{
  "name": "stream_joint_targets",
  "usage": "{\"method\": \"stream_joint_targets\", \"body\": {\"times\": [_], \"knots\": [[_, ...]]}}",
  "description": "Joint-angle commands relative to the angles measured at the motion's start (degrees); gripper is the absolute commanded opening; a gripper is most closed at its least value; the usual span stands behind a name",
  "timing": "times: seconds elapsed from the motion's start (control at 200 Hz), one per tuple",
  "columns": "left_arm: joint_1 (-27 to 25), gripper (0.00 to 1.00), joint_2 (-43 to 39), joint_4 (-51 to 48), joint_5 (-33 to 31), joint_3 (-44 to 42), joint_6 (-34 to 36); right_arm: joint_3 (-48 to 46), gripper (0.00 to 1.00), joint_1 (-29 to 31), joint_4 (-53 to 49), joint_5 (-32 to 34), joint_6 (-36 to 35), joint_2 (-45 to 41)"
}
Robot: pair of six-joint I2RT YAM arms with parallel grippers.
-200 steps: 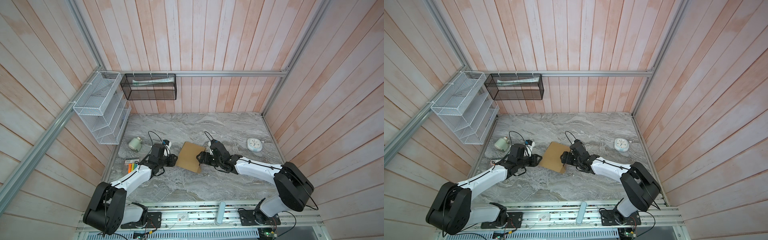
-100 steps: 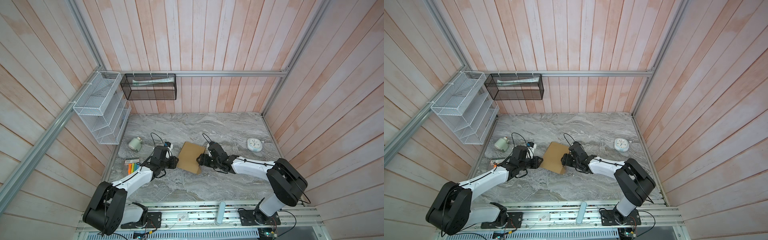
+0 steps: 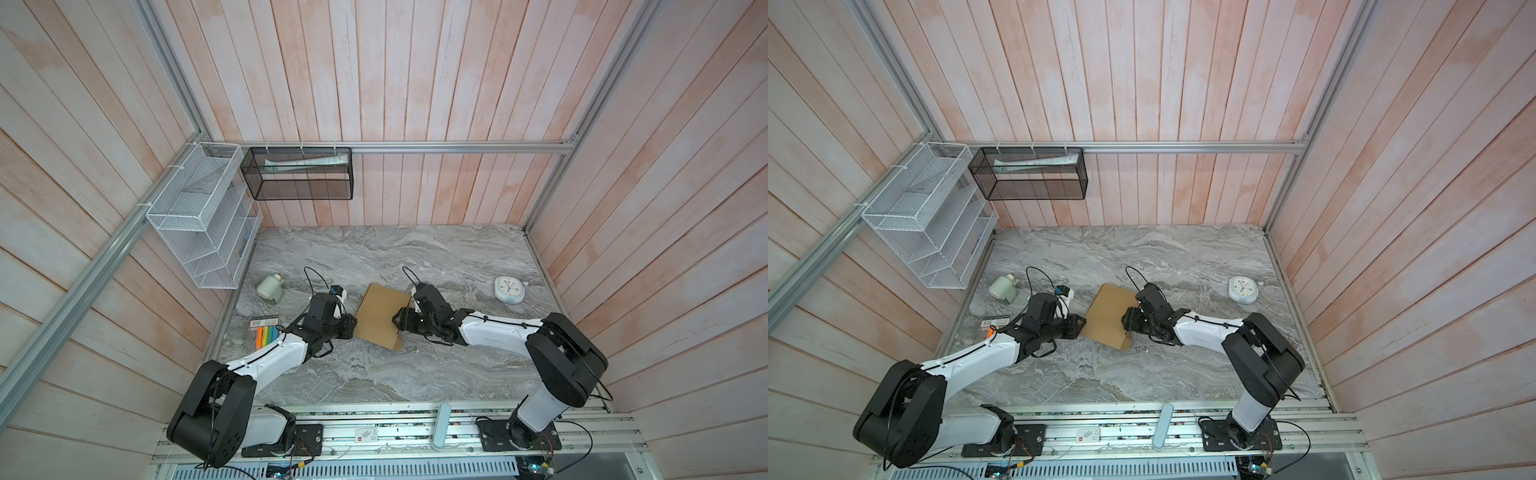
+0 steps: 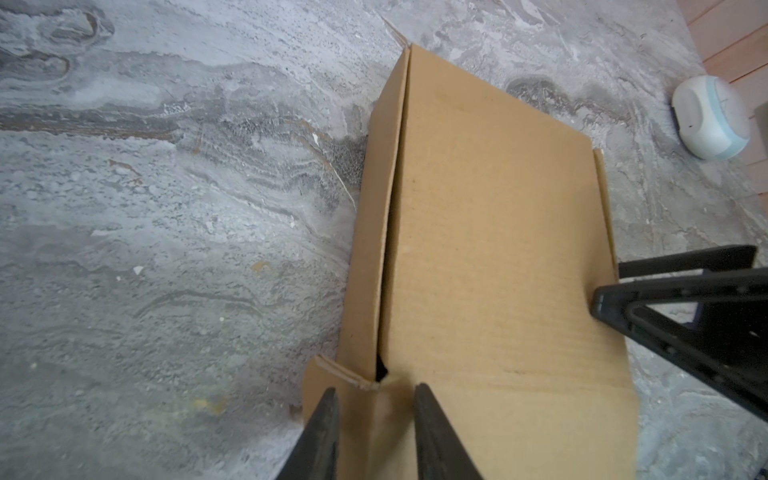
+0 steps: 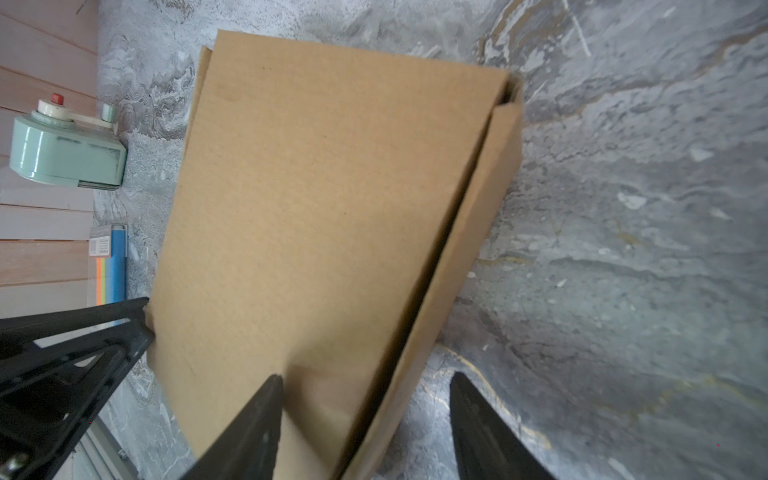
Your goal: Fold the paper box
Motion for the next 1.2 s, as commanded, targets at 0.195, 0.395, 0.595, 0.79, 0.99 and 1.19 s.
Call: {"method": "stream_joint_targets", "body": {"times": [0.195,0.395,0.595,0.79,0.99,1.19], "knots": [[-0.3,0.32,0.7,0.2,-1.5,-0.6,0.1,1.7,0.56,-0.4,1.4,-1.4,-0.3,2.7],[-0.3,0.32,0.7,-0.2,-1.7,0.1,0.3,1.9,0.47,-0.5,1.9,-2.1,-0.2,3.7],[-0.3,0.32,0.3,-1.1,-2.0,1.4,0.5,1.7,0.42,-0.8,2.1,-2.0,-0.5,3.7],[-0.3,0.31,-0.6,-2.8,-2.4,3.2,0.9,1.9,0.41,-1.1,2.0,-1.9,-0.9,3.8],[-0.1,0.3,-1.9,-4.9,-3.1,4.9,1.2,2.3,0.38,-1.9,1.8,-2.2,-1.7,4.1],[0.5,0.3,-2.4,-6.4,-3.0,6.8,1.4,2.6,0.36,-2.7,1.9,-2.8,-2.6,4.6]]}}
